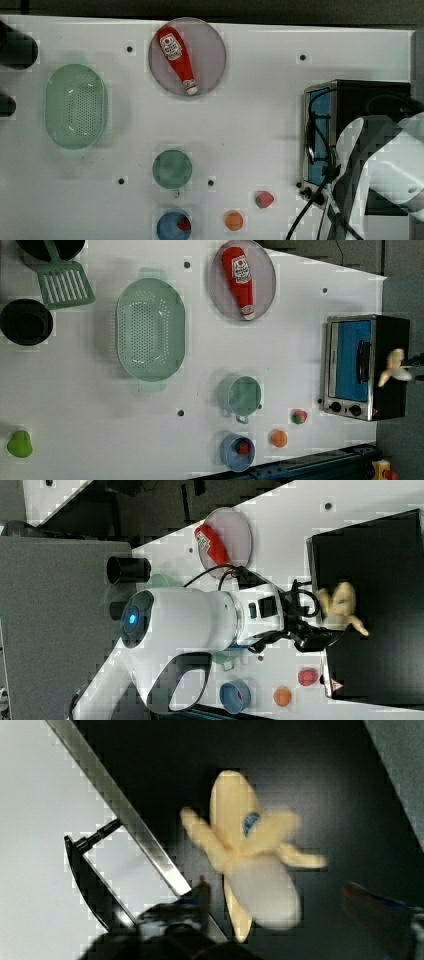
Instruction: Pick banana from table and place on oven.
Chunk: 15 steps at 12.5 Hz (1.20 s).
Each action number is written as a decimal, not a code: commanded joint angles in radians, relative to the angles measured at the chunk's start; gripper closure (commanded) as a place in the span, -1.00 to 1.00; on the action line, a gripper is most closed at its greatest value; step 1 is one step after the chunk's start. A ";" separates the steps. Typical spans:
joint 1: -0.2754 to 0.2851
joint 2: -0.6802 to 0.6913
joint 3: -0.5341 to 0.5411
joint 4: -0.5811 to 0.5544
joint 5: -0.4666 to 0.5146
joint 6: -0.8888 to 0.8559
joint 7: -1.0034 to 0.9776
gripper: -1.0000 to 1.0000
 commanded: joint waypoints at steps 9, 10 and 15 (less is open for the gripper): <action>0.091 -0.177 0.264 0.134 0.030 -0.257 0.235 -1.00; 0.099 -0.197 0.312 0.134 0.030 -0.256 0.356 -1.00; 0.103 -0.309 0.460 0.098 0.034 -0.380 0.883 -1.00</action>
